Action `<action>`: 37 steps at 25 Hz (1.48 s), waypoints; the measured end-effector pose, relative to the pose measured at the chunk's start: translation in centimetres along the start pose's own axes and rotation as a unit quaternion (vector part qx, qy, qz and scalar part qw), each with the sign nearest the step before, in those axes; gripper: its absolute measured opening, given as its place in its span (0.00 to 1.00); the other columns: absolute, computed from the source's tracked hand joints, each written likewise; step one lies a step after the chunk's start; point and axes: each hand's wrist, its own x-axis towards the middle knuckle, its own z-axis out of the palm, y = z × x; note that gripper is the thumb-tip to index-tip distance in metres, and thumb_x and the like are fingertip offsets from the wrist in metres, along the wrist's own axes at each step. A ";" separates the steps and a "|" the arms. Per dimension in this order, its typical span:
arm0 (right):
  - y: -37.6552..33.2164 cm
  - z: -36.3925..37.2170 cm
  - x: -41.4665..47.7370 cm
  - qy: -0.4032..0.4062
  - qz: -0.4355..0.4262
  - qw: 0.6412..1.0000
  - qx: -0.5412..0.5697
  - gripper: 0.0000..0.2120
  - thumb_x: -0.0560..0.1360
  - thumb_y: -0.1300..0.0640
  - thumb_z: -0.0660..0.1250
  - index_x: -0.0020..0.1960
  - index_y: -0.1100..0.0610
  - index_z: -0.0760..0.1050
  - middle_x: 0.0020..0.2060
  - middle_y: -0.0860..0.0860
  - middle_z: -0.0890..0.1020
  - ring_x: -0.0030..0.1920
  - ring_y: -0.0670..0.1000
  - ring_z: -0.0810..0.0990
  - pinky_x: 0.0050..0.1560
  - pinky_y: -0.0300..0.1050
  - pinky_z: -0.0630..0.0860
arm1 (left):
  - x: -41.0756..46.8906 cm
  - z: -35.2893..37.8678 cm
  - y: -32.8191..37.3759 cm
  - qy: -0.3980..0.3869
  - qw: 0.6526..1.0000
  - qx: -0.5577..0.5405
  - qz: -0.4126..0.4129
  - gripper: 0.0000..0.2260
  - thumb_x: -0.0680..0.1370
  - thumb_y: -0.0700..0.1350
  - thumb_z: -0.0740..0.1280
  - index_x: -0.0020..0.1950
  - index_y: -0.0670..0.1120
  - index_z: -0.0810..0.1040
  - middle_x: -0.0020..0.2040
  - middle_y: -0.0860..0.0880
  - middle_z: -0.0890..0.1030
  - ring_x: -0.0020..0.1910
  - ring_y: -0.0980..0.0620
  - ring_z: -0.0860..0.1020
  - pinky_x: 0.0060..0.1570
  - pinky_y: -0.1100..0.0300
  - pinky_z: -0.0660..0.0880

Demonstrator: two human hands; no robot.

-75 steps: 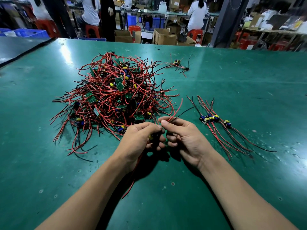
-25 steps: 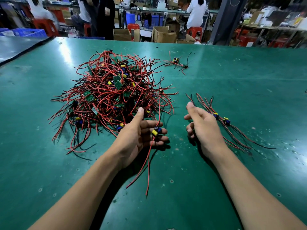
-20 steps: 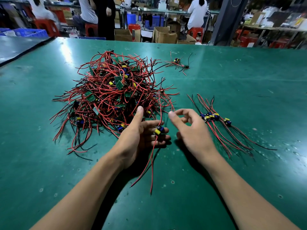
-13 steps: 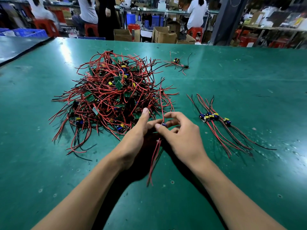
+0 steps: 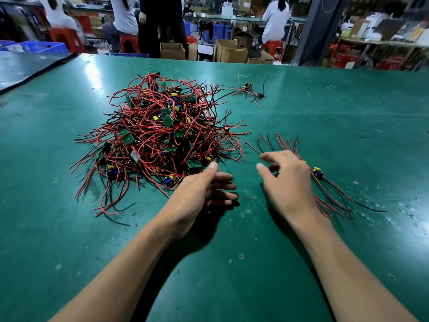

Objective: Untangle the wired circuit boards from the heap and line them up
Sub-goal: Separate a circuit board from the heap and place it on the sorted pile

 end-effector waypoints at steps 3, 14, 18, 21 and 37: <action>-0.7 1.6 -0.6 -0.102 -0.022 0.995 -0.004 0.10 0.76 0.57 0.71 0.55 0.59 0.83 0.52 0.54 0.83 0.51 0.54 0.80 0.59 0.47 0.74 | -0.2 -0.1 -0.3 -0.006 0.999 0.026 0.032 0.09 0.82 0.41 0.63 0.52 0.37 0.80 0.42 0.42 0.84 0.35 0.48 0.82 0.38 0.57 0.82; -1.0 1.7 -0.7 -0.102 -0.005 0.994 0.024 0.11 0.75 0.56 0.72 0.56 0.60 0.84 0.56 0.54 0.81 0.59 0.51 0.78 0.59 0.28 0.61 | -0.2 -1.2 0.0 0.226 0.930 0.239 0.167 0.12 0.77 0.39 0.68 0.59 0.49 0.73 0.41 0.46 0.80 0.22 0.46 0.78 0.17 0.60 0.70; -1.7 1.7 -1.0 -0.106 -0.008 0.990 0.092 0.06 0.75 0.58 0.72 0.50 0.58 0.85 0.48 0.50 0.84 0.51 0.46 0.80 0.54 0.25 0.67 | -0.2 -1.4 0.1 0.272 0.929 0.167 0.189 0.11 0.77 0.41 0.68 0.54 0.47 0.68 0.43 0.45 0.79 0.20 0.43 0.77 0.17 0.59 0.68; -1.9 1.7 -1.0 -0.083 0.016 0.987 0.139 0.04 0.75 0.59 0.72 0.49 0.56 0.85 0.45 0.47 0.85 0.48 0.44 0.81 0.52 0.29 0.72 | -0.1 -1.7 0.2 0.275 0.929 0.150 0.198 0.12 0.78 0.42 0.68 0.57 0.49 0.67 0.42 0.48 0.79 0.20 0.43 0.77 0.17 0.60 0.68; -16.7 3.8 6.8 0.014 -0.003 0.976 0.216 0.24 0.80 0.38 0.59 0.30 0.49 0.70 0.27 0.44 0.74 0.31 0.45 0.73 0.34 0.46 0.67 | 0.5 -2.0 0.3 0.262 0.948 0.098 0.151 0.08 0.78 0.39 0.66 0.50 0.44 0.66 0.44 0.36 0.79 0.24 0.42 0.79 0.20 0.58 0.71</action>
